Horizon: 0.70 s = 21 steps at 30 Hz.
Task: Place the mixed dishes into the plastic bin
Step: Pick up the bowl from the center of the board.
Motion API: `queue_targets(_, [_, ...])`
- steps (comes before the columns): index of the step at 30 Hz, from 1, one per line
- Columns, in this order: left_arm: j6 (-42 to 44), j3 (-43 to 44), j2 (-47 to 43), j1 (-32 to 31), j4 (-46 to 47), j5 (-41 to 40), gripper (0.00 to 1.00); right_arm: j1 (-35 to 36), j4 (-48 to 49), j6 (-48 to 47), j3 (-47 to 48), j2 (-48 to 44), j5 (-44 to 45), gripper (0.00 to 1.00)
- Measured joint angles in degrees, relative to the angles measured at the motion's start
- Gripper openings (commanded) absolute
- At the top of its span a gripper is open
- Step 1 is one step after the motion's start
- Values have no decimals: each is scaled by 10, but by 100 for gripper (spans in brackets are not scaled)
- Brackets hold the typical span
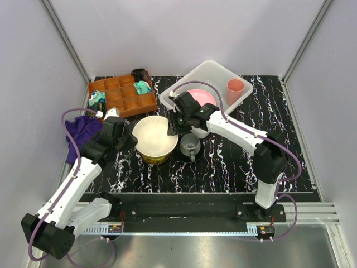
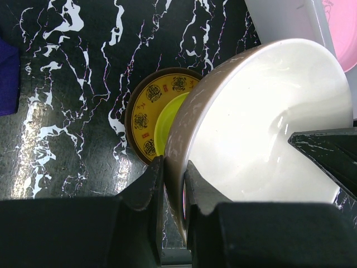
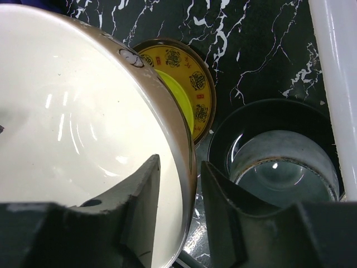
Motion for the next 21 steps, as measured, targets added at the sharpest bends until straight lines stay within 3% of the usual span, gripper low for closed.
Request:
queue_targets(10, [0,-3,-2,0,5,-1,0,-1,-6,-5,-2,0,15,0])
queue_targets(15, [-1,-9,-3,-1,7,2,0,-1,-6,-4,-7,0,15,0])
queue_targets(21, [-3,-13,-8,-1,9,2,22,0,-6,-2,-7,0,15,0])
